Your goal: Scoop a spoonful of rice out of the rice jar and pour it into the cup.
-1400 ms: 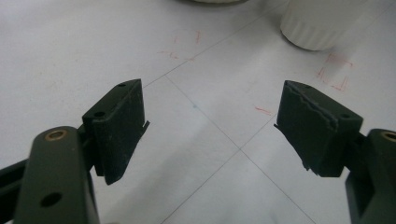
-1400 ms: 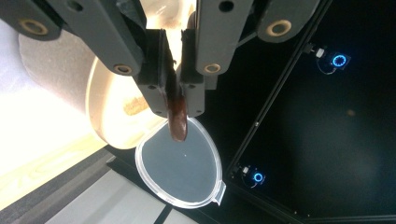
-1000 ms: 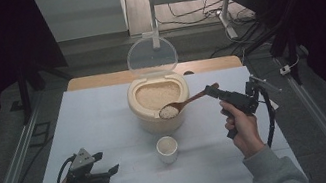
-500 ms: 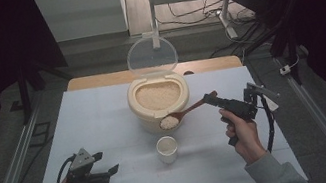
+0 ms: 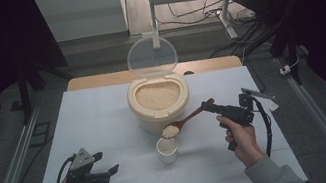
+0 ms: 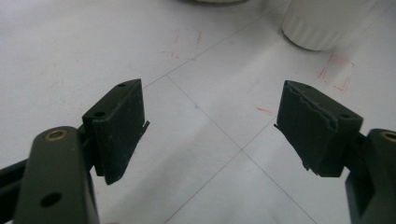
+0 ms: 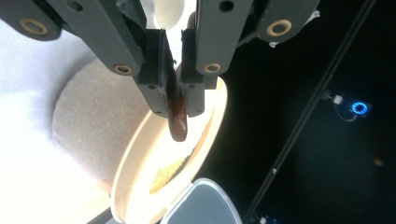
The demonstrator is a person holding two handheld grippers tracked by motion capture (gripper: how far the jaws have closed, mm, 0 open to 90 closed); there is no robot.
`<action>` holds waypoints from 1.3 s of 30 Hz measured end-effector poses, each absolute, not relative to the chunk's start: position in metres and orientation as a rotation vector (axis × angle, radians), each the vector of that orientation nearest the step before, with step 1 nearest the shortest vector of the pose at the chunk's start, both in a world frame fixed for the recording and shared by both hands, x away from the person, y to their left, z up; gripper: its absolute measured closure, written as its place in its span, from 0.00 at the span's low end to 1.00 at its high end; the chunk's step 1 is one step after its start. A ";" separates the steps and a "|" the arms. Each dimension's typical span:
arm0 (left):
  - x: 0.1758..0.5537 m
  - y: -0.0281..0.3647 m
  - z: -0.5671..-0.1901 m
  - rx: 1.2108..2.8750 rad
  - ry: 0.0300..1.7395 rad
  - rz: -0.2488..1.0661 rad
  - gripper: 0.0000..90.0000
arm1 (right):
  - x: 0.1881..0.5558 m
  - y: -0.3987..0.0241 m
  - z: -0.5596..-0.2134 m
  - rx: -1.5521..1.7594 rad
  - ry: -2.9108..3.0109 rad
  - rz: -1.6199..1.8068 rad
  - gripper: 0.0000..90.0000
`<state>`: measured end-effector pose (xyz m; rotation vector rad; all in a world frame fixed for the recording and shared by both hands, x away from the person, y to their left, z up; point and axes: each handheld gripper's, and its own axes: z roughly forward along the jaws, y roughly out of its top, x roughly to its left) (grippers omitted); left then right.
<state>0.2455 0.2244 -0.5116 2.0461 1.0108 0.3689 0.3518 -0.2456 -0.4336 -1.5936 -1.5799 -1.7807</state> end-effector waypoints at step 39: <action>0.246 0.224 -0.512 2.052 1.007 0.369 0.26 | 0.328 -0.211 -0.420 -1.402 -2.122 -1.915 0.93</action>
